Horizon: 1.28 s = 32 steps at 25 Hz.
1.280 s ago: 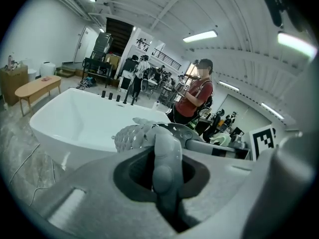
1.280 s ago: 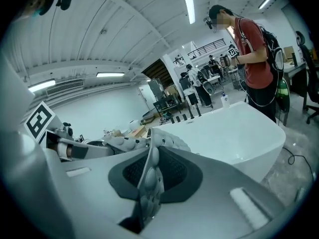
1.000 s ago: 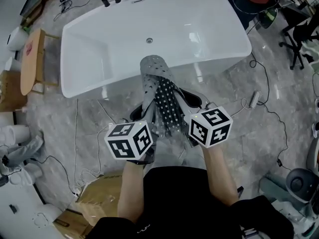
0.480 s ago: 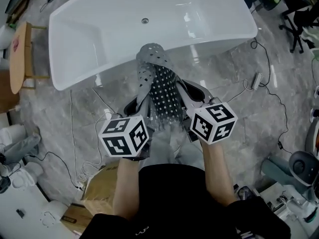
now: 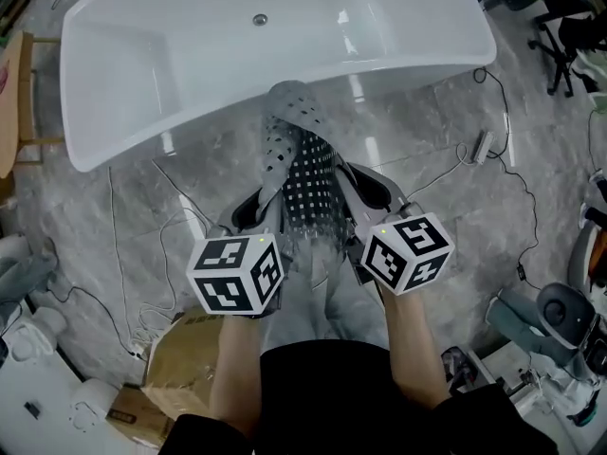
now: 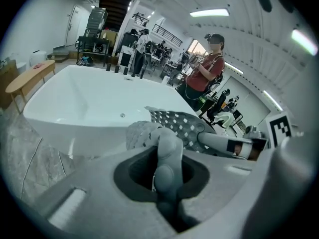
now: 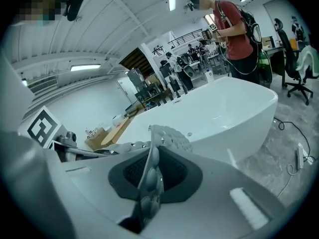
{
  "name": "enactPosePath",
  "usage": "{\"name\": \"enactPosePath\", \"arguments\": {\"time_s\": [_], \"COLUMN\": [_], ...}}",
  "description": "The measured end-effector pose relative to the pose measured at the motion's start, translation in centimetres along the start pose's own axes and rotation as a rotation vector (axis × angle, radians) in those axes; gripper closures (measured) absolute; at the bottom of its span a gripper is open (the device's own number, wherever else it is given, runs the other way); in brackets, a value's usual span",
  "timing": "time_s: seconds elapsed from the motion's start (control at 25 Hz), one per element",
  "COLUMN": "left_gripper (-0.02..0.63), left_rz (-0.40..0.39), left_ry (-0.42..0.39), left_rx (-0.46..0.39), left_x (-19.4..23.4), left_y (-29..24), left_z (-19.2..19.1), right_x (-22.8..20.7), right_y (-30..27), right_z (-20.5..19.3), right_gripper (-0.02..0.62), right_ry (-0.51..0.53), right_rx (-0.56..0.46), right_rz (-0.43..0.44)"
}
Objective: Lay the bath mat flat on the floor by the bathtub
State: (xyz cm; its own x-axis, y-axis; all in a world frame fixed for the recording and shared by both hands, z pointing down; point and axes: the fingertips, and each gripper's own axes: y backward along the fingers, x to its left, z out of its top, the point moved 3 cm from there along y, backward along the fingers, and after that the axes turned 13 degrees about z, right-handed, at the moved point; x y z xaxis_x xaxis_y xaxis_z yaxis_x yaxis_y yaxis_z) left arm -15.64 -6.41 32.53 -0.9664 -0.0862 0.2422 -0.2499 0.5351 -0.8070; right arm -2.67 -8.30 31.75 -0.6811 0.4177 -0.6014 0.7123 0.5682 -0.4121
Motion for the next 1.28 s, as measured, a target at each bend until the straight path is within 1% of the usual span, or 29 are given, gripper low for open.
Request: {"name": "enactPosePath", "arguments": {"time_s": [0.12, 0.28, 0.4, 0.56, 0.72, 0.84, 1.0, 1.28], "left_gripper": [0.575, 0.576, 0.577, 0.577, 0.577, 0.577, 0.580, 0.580], "left_rz": [0.021, 0.042, 0.063, 0.089, 0.098, 0.100, 0.121, 0.131], "left_ry": [0.023, 0.080, 0.103, 0.089, 0.068, 0.062, 0.081, 0.054], "left_rx": [0.005, 0.024, 0.039, 0.041, 0.060, 0.056, 0.062, 0.087], "left_x": [0.9, 1.9, 2.6, 2.7, 2.4, 2.5, 3.6, 5.1], "left_y": [-1.9, -3.9, -5.1, -7.8, -10.1, -12.0, -14.6, -18.5], "left_z": [-1.0, -3.1, -4.5, -5.9, -8.4, -9.7, -11.8, -15.1], "right_x": [-1.9, -4.2, -5.7, -8.3, -10.4, -11.9, -13.7, -17.0], "right_y": [-0.6, -1.1, -1.4, -2.3, -2.5, -3.0, -3.9, -6.2], "right_z": [-1.3, -2.9, -3.6, -4.7, -7.2, -8.8, -11.1, -15.0], "right_gripper": [0.572, 0.572, 0.572, 0.572, 0.572, 0.572, 0.572, 0.572], "right_ry": [-0.008, 0.006, 0.016, 0.034, 0.025, 0.025, 0.027, 0.033], "right_rx": [0.006, 0.060, 0.086, 0.100, 0.122, 0.134, 0.157, 0.180], "right_rz": [0.007, 0.004, 0.014, 0.021, 0.027, 0.029, 0.026, 0.013]}}
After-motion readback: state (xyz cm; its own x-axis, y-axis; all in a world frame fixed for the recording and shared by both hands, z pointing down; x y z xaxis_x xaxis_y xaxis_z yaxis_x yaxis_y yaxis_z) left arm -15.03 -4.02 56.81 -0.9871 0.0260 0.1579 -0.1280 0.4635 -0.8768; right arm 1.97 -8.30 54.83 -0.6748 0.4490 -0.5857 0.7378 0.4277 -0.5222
